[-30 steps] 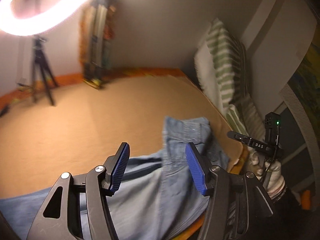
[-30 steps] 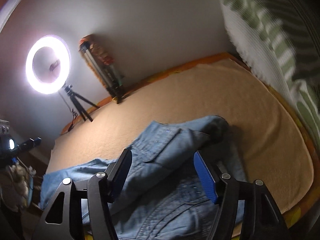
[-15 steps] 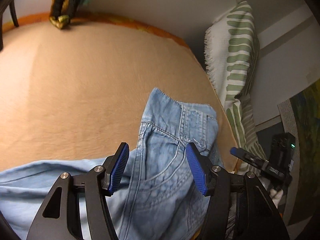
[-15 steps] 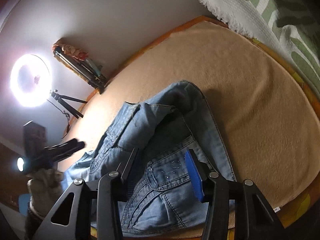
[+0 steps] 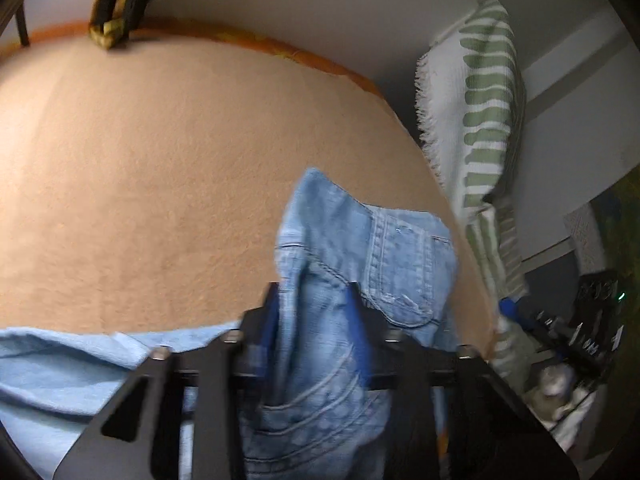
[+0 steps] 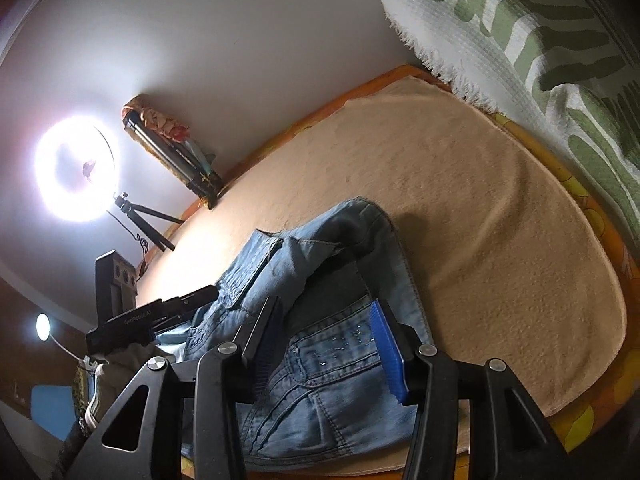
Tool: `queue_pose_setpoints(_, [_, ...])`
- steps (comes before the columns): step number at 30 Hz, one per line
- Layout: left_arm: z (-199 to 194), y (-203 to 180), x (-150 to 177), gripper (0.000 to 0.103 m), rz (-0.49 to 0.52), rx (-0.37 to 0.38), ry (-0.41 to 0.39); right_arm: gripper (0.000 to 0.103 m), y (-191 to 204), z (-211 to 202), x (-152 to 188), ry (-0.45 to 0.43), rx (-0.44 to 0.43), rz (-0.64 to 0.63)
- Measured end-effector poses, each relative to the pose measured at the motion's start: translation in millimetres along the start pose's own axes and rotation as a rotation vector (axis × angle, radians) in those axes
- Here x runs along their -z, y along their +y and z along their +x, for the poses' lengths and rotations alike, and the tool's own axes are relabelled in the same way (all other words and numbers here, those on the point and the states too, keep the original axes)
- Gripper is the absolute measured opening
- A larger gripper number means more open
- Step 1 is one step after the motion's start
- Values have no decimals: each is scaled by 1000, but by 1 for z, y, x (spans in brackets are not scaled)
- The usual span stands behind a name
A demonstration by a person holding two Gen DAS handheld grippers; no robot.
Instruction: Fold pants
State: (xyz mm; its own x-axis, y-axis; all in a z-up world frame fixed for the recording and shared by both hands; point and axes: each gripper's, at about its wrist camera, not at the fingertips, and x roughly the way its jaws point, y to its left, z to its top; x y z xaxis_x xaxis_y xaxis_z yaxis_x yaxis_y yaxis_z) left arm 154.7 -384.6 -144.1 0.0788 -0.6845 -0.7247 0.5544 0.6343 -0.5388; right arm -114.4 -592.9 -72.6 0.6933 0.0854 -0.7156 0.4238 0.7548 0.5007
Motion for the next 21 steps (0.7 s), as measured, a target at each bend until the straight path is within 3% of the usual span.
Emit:
queue_pose_setpoints(4, [-13,-7,2,9,20,28,-59,49,-8,-1,-2,-6,-15,31])
queue_pose_setpoints(9, [-32,-44,16,8,175,59,-106,50,-12,2,-4,2,-85,54])
queue_pose_setpoints(13, [-32,-82,40,8,320,81,-82,60,-19,5,-10,6,-168,100])
queue_pose_setpoints(21, [-7,-122,85,9,430,169,47,74,-26,23,-20,61,-248,137])
